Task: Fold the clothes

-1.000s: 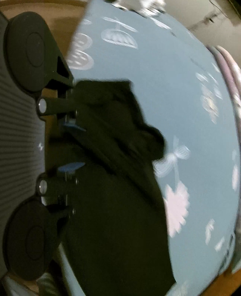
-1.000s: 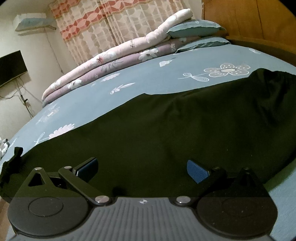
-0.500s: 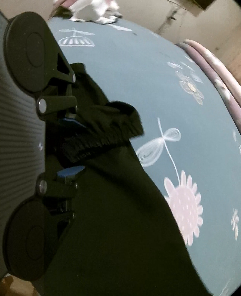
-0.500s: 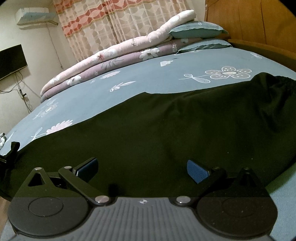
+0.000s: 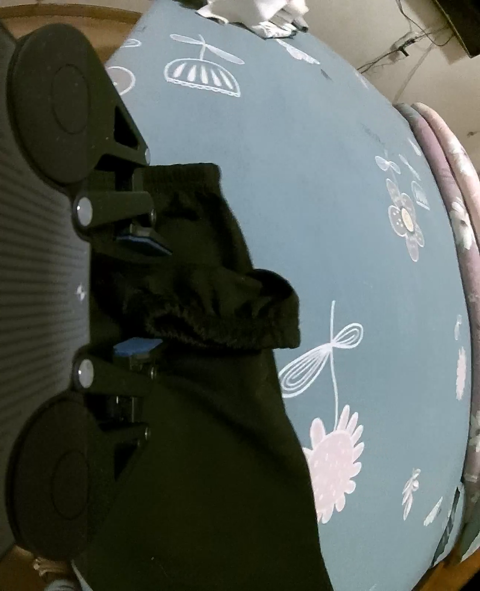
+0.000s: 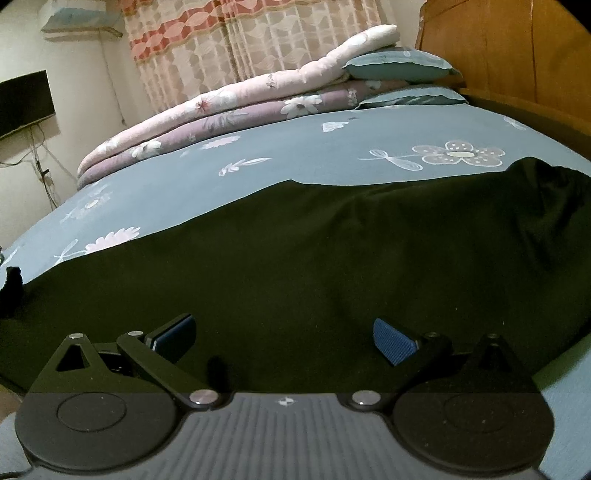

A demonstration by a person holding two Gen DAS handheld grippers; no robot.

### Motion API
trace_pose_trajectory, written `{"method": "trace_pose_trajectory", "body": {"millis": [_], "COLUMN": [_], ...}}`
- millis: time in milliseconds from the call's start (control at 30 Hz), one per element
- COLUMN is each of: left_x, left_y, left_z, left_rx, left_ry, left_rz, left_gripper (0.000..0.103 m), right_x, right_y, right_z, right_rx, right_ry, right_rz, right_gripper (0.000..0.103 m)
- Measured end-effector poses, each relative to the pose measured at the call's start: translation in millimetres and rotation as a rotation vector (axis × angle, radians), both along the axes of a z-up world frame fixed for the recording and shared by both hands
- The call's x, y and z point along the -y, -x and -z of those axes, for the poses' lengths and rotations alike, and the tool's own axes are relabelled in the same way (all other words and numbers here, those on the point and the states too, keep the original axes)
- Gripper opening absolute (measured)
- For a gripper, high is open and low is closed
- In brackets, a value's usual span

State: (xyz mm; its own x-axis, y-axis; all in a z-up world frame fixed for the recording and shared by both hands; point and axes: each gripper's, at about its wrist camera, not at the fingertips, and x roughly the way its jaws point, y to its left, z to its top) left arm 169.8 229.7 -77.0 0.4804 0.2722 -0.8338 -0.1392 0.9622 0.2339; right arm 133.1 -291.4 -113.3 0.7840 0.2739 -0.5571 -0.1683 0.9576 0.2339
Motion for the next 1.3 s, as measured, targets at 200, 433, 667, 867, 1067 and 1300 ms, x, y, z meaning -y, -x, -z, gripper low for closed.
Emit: {"method": "trace_pose_trajectory", "body": {"millis": [200, 433, 667, 867, 1067, 1300], "left_x": [13.7, 0.0, -49.9, -88.0, -123.4, -141.5], "left_y": [-20.6, 5.7, 47.1, 63.3, 77.0, 75.6], "left_z": [7.2, -9.5, -29.6, -41.0, -47.6, -10.5], "left_rx": [0.015, 0.099, 0.201, 0.279, 0.342, 0.276], "left_ry": [-0.024, 0.029, 0.156, 0.362, 0.555, 0.601], "left_rz": [0.096, 0.113, 0.016, -0.026, -0.067, -0.126], "left_gripper": [0.043, 0.014, 0.011, 0.010, 0.010, 0.011], "right_x": [-12.2, -27.1, -30.7, -36.8, -49.6, -79.8], "right_y": [-1.6, -0.1, 2.1, -0.5, -4.6, -7.7], "right_z": [2.2, 6.1, 6.0, 2.1, -1.6, -4.8], "right_rx": [0.007, 0.017, 0.020, -0.011, -0.031, -0.021], "right_ry": [0.082, 0.194, 0.221, 0.243, 0.268, 0.335], "right_rz": [0.004, -0.001, 0.004, 0.024, 0.037, -0.013], "right_gripper": [0.103, 0.103, 0.103, 0.103, 0.103, 0.103]}}
